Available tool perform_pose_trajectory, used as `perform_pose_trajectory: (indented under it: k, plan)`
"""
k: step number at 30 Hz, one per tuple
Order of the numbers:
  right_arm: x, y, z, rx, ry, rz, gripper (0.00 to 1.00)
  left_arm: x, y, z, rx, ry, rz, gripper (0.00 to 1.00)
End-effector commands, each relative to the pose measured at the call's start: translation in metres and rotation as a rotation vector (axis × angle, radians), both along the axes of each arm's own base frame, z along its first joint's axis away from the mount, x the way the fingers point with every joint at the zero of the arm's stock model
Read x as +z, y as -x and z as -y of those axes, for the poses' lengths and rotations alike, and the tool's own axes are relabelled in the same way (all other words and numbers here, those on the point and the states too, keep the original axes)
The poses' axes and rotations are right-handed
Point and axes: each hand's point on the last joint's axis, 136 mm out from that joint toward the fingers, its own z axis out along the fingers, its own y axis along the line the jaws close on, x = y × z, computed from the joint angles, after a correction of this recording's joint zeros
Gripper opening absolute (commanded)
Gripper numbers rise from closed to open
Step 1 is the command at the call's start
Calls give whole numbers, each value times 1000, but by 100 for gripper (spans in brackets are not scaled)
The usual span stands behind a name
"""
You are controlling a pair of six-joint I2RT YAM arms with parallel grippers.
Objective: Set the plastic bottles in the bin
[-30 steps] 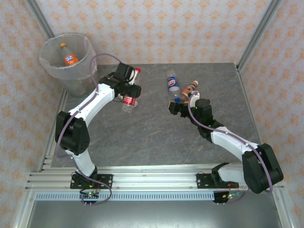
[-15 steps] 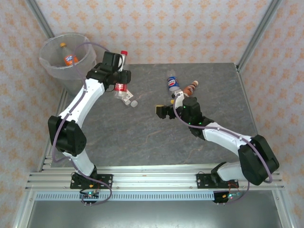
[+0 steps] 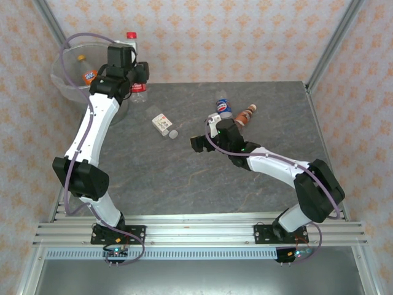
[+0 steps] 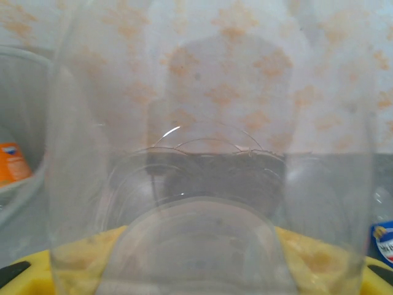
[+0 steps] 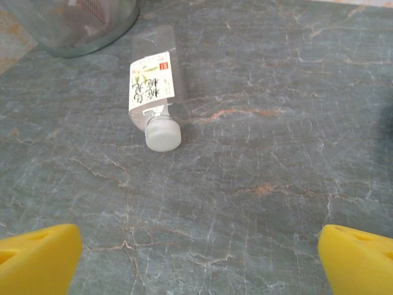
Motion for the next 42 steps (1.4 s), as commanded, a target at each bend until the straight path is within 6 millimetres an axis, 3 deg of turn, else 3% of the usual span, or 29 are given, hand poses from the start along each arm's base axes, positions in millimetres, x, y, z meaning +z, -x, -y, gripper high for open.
perform_pose_trajectory:
  k: [1,8,16,17,25,28,42]
  plan:
    - [-4,0,1,-17,14,-22,99,31,-6,-40,143,-21,97,53]
    - [-4,0,5,-36,23,-16,99,58,-15,-90,246,-34,161,53]
    - [-6,1,10,-51,31,-12,99,85,-24,-114,275,-85,198,54]
    - [-6,1,11,-52,33,-11,99,76,-33,-115,276,-95,182,54]
    - [-1,4,21,-75,47,17,99,92,-54,-146,382,-158,262,53]
    - [-2,6,23,-78,48,22,99,90,-60,-158,447,-166,272,54]
    - [0,12,33,-94,64,46,99,57,-92,-174,529,-70,301,58]
